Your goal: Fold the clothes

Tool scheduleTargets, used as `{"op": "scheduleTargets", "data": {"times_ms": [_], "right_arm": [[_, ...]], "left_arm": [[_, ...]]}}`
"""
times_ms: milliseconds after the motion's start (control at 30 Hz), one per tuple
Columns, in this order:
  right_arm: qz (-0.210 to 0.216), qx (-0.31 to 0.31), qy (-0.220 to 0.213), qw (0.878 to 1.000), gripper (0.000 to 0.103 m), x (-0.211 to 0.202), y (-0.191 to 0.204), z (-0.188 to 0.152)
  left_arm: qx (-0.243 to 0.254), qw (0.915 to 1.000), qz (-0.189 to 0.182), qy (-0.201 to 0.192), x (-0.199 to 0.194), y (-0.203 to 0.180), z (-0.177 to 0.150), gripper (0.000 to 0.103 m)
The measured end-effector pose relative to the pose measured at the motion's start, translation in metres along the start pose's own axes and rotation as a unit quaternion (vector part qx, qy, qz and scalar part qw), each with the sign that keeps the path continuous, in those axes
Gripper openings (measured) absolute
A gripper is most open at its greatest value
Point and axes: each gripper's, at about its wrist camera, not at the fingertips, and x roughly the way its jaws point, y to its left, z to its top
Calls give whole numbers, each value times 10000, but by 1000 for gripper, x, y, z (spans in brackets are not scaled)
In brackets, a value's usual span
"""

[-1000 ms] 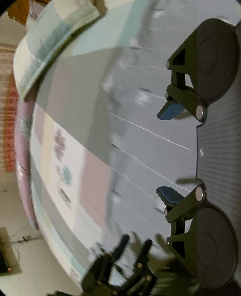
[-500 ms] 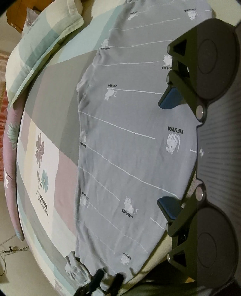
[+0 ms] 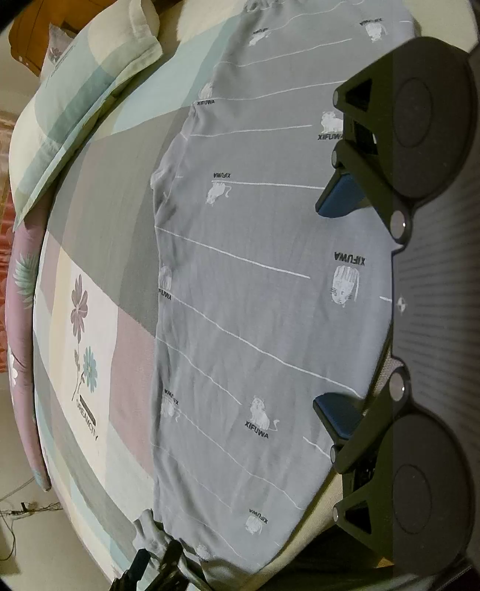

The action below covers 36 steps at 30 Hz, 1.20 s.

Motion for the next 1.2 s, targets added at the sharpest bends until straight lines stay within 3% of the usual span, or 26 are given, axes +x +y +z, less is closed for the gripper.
{"op": "scheduleTargets", "data": {"times_ms": [200,433,667,800,1000,1200], "right_arm": [[4,-6,10,10000,103,0,-1,1],[2,-2,11,10000,103,0,-1,0],[-32,18,53,10000,103,0,-1,2],[-85,39,114,9999,103,0,1,3],[-142,87,173,9997,103,1,3,4],[-192,137,224,9995,103,2,4,7]], "left_arm": [[-164,9988,455,73,-10,22,-17,71],[-911,9944,461,259,-23,61,-59,71],[-2089,9778,-164,73,-24,95,-98,71],[-2222,9749,-132,93,-25,99,-111,72],[-2107,9760,-544,-62,-42,98,-124,71],[-2200,9653,-1264,-622,-59,99,-114,75]]}}
